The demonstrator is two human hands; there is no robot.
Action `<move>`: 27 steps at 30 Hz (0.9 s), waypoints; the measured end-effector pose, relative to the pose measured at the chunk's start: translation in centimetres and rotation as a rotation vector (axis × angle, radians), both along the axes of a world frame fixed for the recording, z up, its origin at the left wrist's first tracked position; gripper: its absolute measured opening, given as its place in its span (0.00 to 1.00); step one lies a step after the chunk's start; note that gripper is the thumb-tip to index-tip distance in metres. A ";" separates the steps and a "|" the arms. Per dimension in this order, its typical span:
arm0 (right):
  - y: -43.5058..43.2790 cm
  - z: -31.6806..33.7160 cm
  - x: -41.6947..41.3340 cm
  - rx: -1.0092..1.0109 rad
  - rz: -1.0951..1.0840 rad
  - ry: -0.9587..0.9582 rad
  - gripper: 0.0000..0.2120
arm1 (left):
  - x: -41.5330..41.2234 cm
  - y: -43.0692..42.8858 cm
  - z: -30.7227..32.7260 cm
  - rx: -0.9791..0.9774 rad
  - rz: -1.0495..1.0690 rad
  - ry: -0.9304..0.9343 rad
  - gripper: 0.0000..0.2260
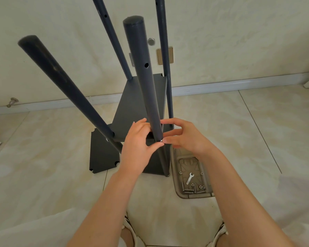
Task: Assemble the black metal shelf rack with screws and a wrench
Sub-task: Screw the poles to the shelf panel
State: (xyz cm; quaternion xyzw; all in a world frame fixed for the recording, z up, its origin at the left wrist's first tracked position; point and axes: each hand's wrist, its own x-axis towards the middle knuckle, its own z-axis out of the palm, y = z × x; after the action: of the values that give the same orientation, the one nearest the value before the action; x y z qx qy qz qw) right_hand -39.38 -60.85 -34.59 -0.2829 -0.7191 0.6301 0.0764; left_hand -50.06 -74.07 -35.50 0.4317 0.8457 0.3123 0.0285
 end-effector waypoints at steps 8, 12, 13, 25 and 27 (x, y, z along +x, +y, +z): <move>-0.6 -0.2 -1.5 -0.119 -0.192 -0.092 0.17 | 0.3 0.0 -0.9 0.035 -0.018 -0.038 0.19; -1.2 -0.1 -3.0 -0.026 -0.131 -0.160 0.17 | 0.4 0.0 -1.4 0.020 0.001 0.055 0.21; -1.1 0.0 -3.0 -0.039 -0.128 -0.171 0.17 | 0.2 -0.1 -1.6 0.006 -0.006 0.112 0.22; 0.9 -1.2 -1.2 -0.162 -0.068 -0.208 0.18 | -0.2 -0.2 -3.4 -0.154 0.032 0.408 0.27; 2.0 -3.5 0.0 -0.204 -0.176 -0.255 0.18 | -0.1 -0.2 -3.5 -0.141 0.045 0.414 0.26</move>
State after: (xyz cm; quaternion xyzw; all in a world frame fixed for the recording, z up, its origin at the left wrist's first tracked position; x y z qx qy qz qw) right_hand -39.38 -58.80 -38.05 -0.4284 -0.6277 0.6499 0.0104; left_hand -50.12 -74.23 -39.00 0.4647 0.8627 0.1575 -0.1224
